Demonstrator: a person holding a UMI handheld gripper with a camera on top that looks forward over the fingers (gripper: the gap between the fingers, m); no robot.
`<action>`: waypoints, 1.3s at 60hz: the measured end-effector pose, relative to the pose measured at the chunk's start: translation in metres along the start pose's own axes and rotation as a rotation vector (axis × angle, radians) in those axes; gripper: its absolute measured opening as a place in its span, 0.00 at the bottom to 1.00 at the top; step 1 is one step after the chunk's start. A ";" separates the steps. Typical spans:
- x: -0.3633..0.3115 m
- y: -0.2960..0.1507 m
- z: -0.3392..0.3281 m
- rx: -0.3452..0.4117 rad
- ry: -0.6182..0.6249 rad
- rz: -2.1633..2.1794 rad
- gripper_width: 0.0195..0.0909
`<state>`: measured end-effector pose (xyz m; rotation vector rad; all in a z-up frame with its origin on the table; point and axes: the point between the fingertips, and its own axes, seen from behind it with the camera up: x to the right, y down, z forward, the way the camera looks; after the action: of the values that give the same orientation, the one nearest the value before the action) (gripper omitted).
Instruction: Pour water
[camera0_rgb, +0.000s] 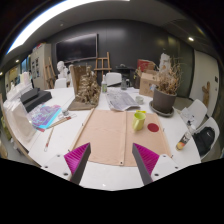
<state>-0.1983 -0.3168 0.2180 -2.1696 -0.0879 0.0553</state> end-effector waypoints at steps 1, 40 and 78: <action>0.003 0.000 0.000 -0.001 0.007 0.003 0.93; 0.330 0.070 0.042 0.078 0.213 0.023 0.93; 0.435 0.080 0.194 0.182 0.100 0.095 0.51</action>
<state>0.2244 -0.1652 0.0397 -1.9895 0.0746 0.0090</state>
